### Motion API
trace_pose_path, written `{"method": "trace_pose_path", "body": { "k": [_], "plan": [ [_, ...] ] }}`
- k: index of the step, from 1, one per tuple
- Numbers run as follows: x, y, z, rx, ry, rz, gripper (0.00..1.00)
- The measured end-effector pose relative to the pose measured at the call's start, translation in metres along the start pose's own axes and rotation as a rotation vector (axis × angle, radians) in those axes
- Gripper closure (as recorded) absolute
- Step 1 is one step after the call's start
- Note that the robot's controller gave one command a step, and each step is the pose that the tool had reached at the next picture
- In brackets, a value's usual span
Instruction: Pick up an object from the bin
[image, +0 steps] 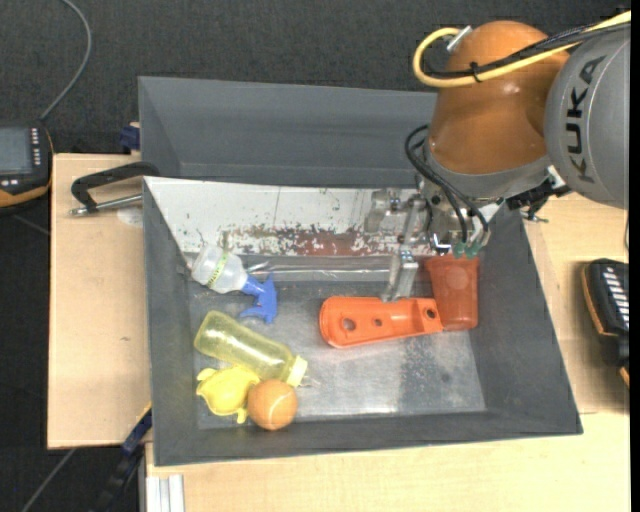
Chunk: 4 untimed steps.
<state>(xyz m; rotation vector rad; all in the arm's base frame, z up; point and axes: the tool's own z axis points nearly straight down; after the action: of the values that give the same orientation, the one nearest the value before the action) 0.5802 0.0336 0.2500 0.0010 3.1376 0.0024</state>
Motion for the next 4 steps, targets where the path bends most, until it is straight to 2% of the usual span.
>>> {"method": "trace_pose_path", "body": {
  "k": [1,2,3,4],
  "plan": [
    [0.000,0.000,0.000,0.000,0.000,0.000,0.00],
    [0.003,-0.003,0.038,0.000,-0.009,-0.046,0.00],
    [0.015,0.003,0.071,-0.001,0.002,0.036,0.00],
    [0.019,0.013,0.107,-0.001,-0.010,0.062,0.00]
  ]
}}
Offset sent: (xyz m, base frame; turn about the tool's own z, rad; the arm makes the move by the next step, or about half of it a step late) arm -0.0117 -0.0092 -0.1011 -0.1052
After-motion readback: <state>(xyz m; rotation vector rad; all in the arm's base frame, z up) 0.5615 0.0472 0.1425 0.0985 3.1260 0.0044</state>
